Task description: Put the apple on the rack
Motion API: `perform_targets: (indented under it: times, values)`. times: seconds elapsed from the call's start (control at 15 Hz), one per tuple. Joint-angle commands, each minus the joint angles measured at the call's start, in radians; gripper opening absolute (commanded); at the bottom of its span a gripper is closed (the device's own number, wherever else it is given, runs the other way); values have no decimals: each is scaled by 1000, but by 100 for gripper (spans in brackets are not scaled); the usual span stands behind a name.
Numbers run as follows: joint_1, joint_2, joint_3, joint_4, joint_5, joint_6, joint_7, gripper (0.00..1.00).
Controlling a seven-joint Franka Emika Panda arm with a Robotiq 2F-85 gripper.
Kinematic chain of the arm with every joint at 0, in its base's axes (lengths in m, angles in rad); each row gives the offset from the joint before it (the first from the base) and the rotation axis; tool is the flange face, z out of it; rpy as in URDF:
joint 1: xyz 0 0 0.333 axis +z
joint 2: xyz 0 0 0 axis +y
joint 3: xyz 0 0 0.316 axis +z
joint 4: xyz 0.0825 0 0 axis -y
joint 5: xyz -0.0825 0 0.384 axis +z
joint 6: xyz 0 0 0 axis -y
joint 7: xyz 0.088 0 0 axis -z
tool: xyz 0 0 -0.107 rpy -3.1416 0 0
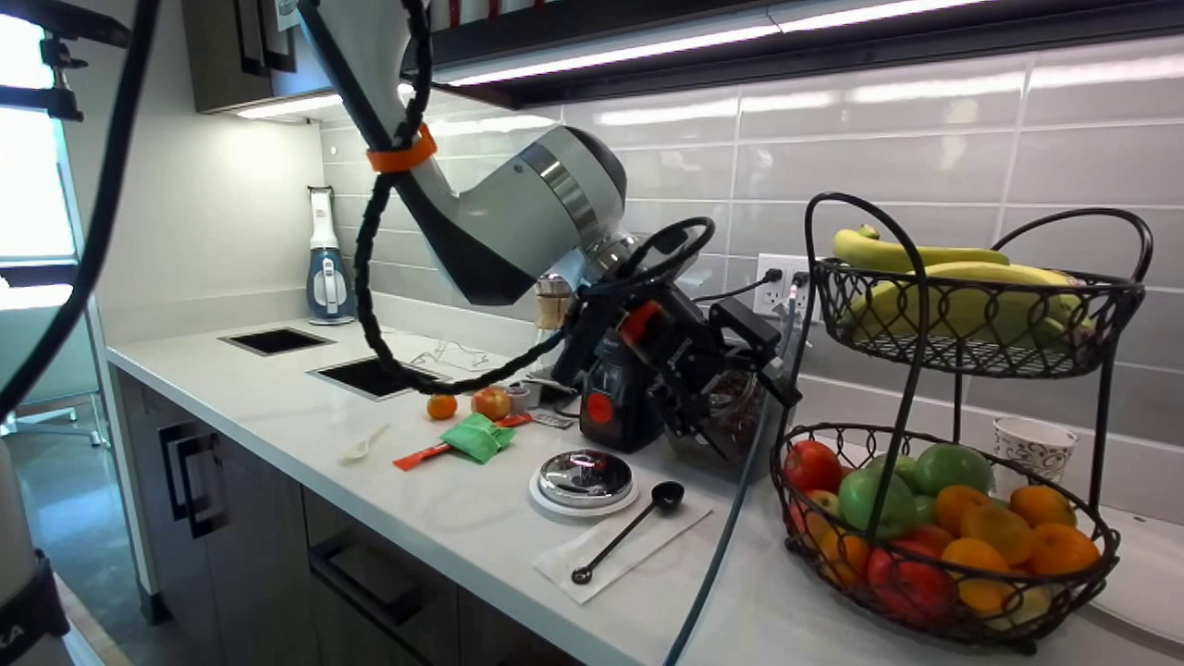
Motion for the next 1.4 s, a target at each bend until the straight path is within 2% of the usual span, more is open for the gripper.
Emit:
perform_targets:
  times: [0.0, 0.27, 0.67, 1.0, 1.27, 1.33]
  values:
    - [18, -52, 11, -10, 276, -74, -139, 100]
    - [33, -91, 10, -17, 562, -28, -351, 100]
    - [47, -132, 5, -24, 806, 7, -588, 100]
    - [49, -152, 10, -31, 833, 11, -668, 100]
    - [45, -168, 4, -60, 850, 110, -736, 100]
    - [47, -139, 12, -19, 823, 62, -688, 100]
